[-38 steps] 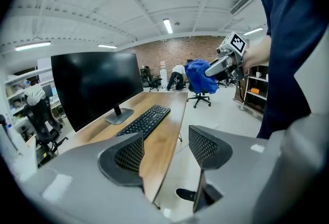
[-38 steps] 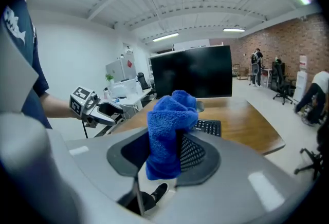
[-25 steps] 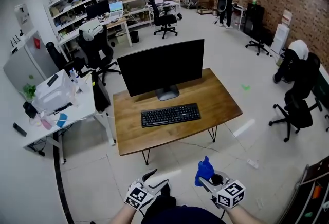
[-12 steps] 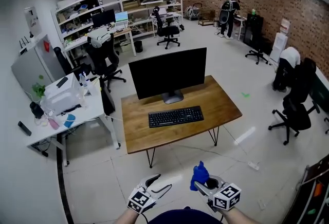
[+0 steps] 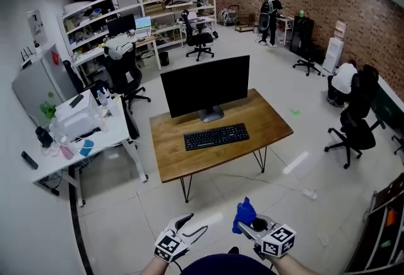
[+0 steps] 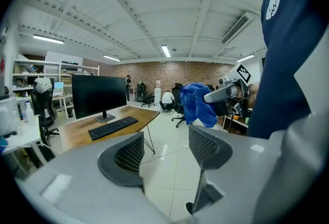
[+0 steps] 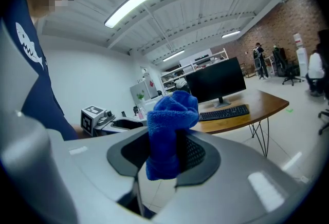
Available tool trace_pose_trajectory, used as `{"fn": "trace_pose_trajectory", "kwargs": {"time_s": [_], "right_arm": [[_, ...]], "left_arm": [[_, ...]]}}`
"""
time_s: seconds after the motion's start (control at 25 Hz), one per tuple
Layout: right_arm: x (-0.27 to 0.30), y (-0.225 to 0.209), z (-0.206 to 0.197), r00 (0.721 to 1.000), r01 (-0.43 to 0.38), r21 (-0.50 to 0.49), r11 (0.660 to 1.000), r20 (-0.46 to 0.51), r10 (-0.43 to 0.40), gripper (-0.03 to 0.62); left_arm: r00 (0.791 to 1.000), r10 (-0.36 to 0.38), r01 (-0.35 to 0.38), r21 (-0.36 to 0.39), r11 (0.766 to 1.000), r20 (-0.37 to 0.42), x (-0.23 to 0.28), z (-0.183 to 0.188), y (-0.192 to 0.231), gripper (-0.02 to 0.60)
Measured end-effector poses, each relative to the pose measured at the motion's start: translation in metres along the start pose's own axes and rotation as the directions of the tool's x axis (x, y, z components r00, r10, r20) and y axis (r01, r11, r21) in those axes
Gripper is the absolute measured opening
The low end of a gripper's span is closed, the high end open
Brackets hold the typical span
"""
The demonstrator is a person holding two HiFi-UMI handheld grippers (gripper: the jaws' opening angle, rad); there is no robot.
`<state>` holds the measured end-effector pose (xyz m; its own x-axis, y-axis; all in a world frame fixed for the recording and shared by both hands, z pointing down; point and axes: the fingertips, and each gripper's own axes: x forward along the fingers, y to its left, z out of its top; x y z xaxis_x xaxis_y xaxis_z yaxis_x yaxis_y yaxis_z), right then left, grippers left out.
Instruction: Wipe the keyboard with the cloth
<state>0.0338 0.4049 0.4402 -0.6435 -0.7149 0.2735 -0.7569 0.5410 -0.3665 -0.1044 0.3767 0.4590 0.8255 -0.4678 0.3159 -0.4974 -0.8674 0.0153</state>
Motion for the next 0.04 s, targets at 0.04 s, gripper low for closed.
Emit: {"fn": "trace_pose_trajectory", "kwargs": {"time_s": [0.04], "right_arm": [[-0.0013, 0.0042, -0.0027, 1.0, 0.005, 0.002, 1.0, 0.0, -0.005, 0.143]], "left_arm": [[1.0, 0.001, -0.001, 0.0, 1.0, 0.005, -0.0055, -0.0002, -0.0006, 0.267]]}}
